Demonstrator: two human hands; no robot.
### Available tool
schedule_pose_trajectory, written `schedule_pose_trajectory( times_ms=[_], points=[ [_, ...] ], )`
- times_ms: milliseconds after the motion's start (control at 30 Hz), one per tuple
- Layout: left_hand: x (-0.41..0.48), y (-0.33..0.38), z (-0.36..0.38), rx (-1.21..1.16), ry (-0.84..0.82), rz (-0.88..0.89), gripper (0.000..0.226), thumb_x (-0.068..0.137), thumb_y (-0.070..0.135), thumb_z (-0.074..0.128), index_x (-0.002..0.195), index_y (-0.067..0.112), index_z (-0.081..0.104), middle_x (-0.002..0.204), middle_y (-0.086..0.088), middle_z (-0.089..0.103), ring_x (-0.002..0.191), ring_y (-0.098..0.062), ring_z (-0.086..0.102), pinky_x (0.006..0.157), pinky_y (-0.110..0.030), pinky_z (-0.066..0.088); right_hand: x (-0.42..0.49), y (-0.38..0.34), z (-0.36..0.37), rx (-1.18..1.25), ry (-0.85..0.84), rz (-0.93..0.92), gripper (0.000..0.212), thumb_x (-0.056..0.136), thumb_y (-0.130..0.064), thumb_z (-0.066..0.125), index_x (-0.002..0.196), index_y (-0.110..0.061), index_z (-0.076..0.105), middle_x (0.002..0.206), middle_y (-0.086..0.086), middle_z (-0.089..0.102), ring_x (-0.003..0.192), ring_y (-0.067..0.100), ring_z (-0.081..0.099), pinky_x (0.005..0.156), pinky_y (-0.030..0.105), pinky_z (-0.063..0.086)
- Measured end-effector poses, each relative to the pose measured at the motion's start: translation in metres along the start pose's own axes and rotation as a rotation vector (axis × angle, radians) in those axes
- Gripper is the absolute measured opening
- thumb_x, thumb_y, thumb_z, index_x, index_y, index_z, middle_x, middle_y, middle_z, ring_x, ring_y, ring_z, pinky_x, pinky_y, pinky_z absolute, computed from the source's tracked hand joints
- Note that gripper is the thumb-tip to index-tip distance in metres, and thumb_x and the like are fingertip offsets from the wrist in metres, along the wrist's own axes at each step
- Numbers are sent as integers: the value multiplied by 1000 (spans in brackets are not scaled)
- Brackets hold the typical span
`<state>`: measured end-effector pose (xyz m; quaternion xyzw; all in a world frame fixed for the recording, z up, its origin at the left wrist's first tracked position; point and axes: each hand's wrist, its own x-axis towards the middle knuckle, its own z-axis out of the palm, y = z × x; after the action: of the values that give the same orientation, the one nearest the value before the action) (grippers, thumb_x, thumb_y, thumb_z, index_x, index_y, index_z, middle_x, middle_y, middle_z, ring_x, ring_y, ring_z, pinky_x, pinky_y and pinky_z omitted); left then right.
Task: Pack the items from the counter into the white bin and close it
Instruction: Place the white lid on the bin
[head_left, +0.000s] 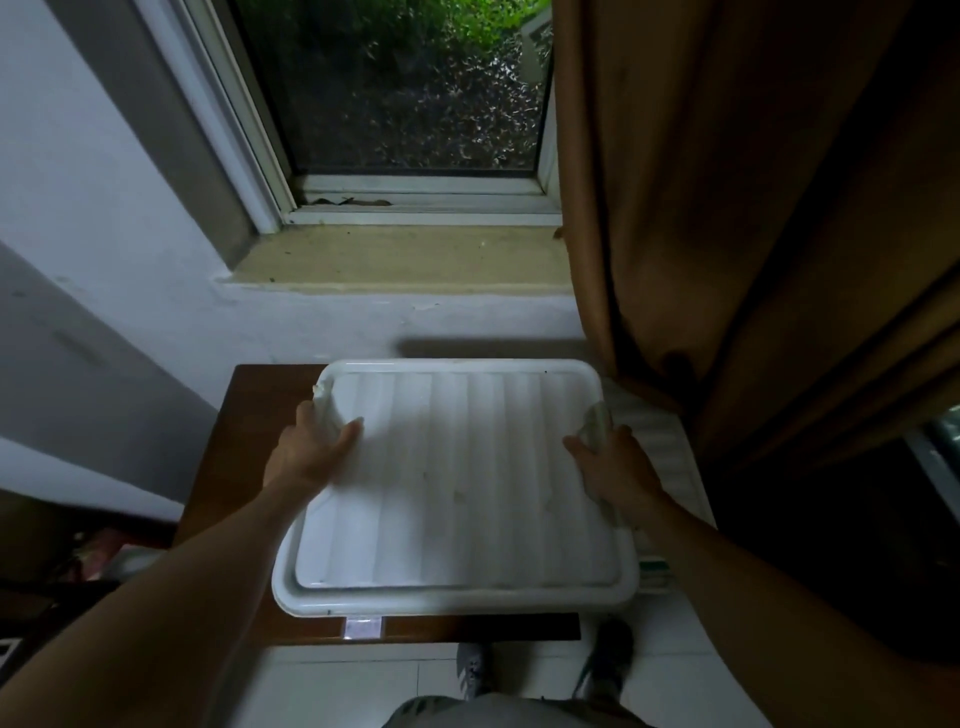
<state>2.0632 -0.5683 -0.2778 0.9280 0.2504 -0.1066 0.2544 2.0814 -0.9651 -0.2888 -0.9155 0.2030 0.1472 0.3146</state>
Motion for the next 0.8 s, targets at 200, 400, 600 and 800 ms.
schedule_pose_trajectory(
  times_ms=[200, 400, 600, 800],
  points=[
    [8, -14, -5, 2, 18, -50, 74, 82, 75, 47, 127, 19, 33, 116, -21, 58, 104, -44, 59, 87, -49, 50, 2, -18, 13, -26, -1, -18, 89, 76, -74, 57, 134, -9, 38, 129, 11, 54, 103, 28, 59, 72, 30, 43],
    [5, -10, -2, 10, 52, -63, 71, 83, 74, 45, 125, 18, 34, 116, -21, 55, 103, -45, 57, 83, -47, 46, 1, -18, 18, -56, 2, -25, 90, 80, -73, 53, 138, -7, 32, 135, 15, 46, 108, 32, 57, 78, 34, 49],
    [9, -16, -3, -8, 39, -40, 73, 81, 77, 44, 125, 20, 34, 115, -20, 55, 101, -43, 57, 80, -47, 46, -4, -17, 19, -28, -6, -59, 89, 83, -72, 49, 141, -8, 29, 138, 15, 42, 111, 32, 55, 76, 29, 43],
    [18, -24, -17, -6, 42, -42, 76, 79, 78, 46, 126, 19, 36, 114, -18, 57, 98, -40, 58, 75, -44, 46, -4, -30, 28, -24, -2, -49, 87, 81, -73, 53, 135, -7, 36, 131, 14, 50, 106, 31, 58, 75, 31, 47]
  ],
)
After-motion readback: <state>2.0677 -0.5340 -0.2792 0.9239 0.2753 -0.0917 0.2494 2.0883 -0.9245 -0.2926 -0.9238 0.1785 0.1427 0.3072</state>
